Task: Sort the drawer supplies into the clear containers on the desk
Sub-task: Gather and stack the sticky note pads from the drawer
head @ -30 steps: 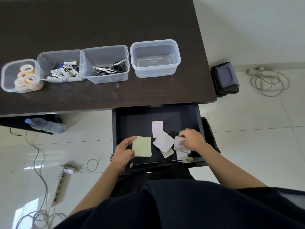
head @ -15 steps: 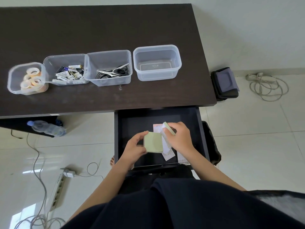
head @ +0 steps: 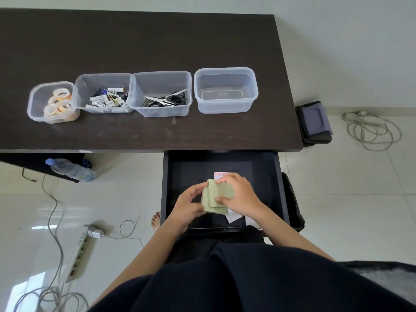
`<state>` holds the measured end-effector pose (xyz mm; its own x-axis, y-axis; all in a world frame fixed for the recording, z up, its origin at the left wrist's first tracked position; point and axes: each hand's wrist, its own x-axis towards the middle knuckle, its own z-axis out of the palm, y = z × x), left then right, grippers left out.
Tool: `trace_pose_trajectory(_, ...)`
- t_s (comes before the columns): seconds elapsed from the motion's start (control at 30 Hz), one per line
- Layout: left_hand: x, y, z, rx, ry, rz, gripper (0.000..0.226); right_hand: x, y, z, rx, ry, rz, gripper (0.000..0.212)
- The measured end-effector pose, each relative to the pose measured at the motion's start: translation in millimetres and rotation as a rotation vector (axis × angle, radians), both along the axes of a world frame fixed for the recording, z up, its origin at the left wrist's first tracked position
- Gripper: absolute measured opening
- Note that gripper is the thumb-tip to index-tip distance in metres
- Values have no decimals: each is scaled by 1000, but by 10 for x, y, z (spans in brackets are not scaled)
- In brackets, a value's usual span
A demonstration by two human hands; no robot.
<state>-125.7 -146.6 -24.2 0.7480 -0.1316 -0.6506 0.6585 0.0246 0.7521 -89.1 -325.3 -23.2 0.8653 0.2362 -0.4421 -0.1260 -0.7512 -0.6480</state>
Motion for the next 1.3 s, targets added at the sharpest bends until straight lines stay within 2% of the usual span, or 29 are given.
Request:
trace_pose_trajectory(0.1,-11,11,23,-21,11,35,67,2,-12,-22,26,42,-69,45)
trace_pose_trajectory(0.23,-24,19,61,-63,18,111,66,-25,-39,-88,63,20,-303,32)
trace_pose_trajectory(0.33,-7,5,104,-63,-13,124,65,-27,-45,-59,128,36,-363,28)
trace_pose_trajectory(0.57,20,3,190,-42,-52,94,65,-32,-7,56,205,84,-353,35)
trace_pose_trajectory(0.73,16,40,270,-64,-59,79,65,-119,-8,42,382,197,-355,39)
trace_pose_trajectory(0.9,-49,57,295,-107,-88,87,66,-176,-14,72,497,182,-409,41)
trace_pose_trajectory(1.0,-81,53,293,-101,-92,106,64,-191,-22,113,504,149,-376,42)
trace_pose_trajectory(1.17,-78,20,348,-122,-88,199,41,-204,15,181,468,121,-360,46)
trace_pose_trajectory(1.3,-77,-20,315,1,-113,221,47,-232,71,230,387,73,-322,54)
